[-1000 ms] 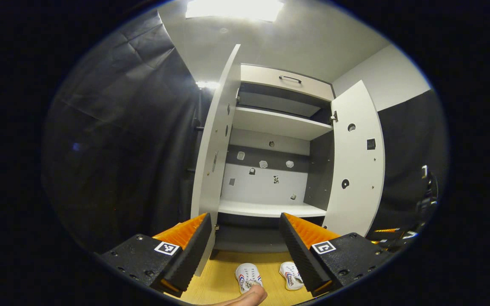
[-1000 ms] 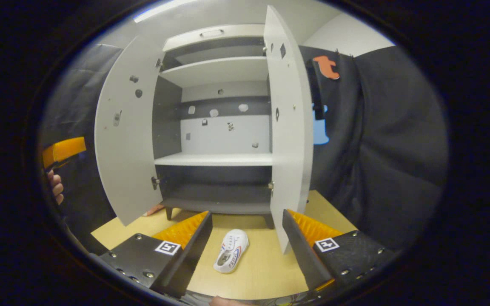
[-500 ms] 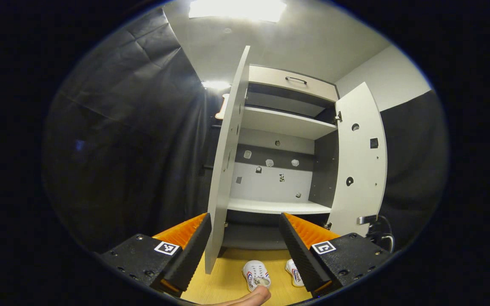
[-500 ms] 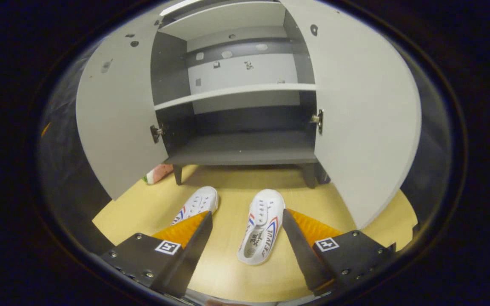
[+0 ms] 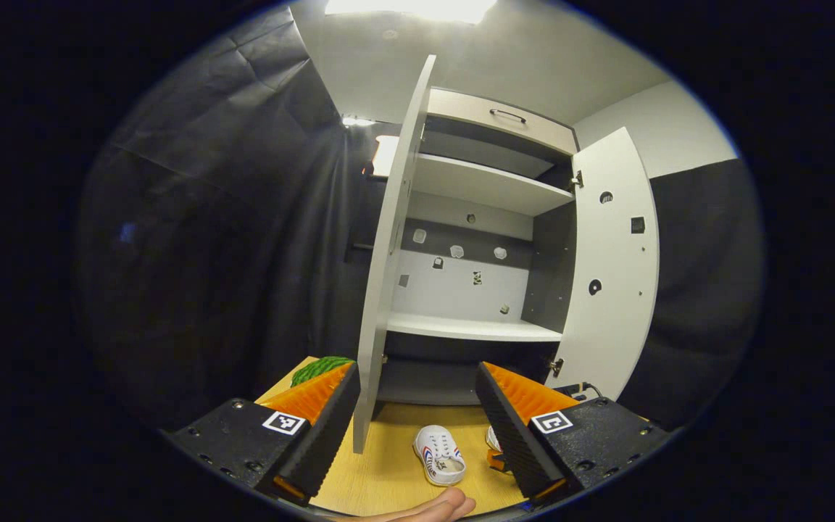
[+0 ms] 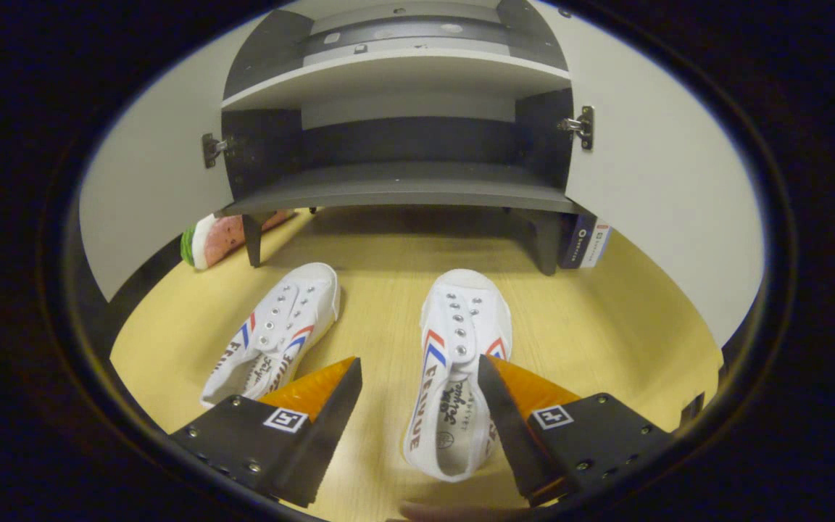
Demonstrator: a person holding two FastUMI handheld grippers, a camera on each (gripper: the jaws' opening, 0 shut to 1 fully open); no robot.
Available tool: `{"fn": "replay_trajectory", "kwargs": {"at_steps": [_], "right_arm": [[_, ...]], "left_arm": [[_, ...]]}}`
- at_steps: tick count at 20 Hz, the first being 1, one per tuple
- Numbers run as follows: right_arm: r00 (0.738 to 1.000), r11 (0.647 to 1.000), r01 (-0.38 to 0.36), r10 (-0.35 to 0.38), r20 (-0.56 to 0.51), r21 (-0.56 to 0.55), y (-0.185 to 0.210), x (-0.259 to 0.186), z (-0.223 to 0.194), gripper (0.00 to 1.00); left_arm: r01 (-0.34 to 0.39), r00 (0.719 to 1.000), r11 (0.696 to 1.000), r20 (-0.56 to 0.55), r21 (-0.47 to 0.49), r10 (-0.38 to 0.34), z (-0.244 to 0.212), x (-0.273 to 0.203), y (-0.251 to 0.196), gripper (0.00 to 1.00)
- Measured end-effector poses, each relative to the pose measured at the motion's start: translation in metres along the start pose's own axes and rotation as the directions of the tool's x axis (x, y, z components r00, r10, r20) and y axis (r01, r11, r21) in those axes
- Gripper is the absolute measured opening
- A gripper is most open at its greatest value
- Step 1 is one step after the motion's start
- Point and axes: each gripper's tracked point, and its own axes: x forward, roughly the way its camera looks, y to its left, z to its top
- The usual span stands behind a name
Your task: Grab one shoe with the right hand and put it into the shoe cabinet, grab the other shoe with the left hand and put it into the shoe cabinet; then close the right door with the right hand and the left door with the left hand.
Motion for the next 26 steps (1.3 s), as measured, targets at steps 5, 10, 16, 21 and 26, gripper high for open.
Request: {"fn": "replay_trajectory", "kwargs": {"at_steps": [5,10,16,21,26], "right_arm": [[0.999,0.999,0.041,-0.042,0.029,0.036,-0.002,0.014,-0.007,0.94],[0.994,0.992,0.103,-0.105,0.024,0.068,-0.003,0.016,-0.012,0.67],[0.998,0.959,0.008,-0.027,0.063,0.284,-0.014,0.043,0.004,0.22],[0.983,0.966,-0.095,0.052,0.179,0.239,-0.013,0.016,0.018,0.07],[0.973,0.96,-0.138,0.086,0.214,0.243,-0.005,-0.003,0.009,0.0]], "left_arm": [[0.022,1.0,1.0,-0.02,0.023,-0.021,-0.014,0.002,-0.001,0.97],[0.028,0.999,0.999,-0.03,0.018,-0.027,-0.02,0.009,0.003,0.98],[0.026,0.999,0.999,-0.03,0.036,-0.024,-0.022,0.01,0.0,0.98],[0.042,0.998,0.998,-0.038,0.042,-0.041,-0.025,0.009,-0.009,0.98],[0.051,0.998,0.998,-0.05,0.032,-0.049,-0.026,0.01,-0.016,0.98]]}}
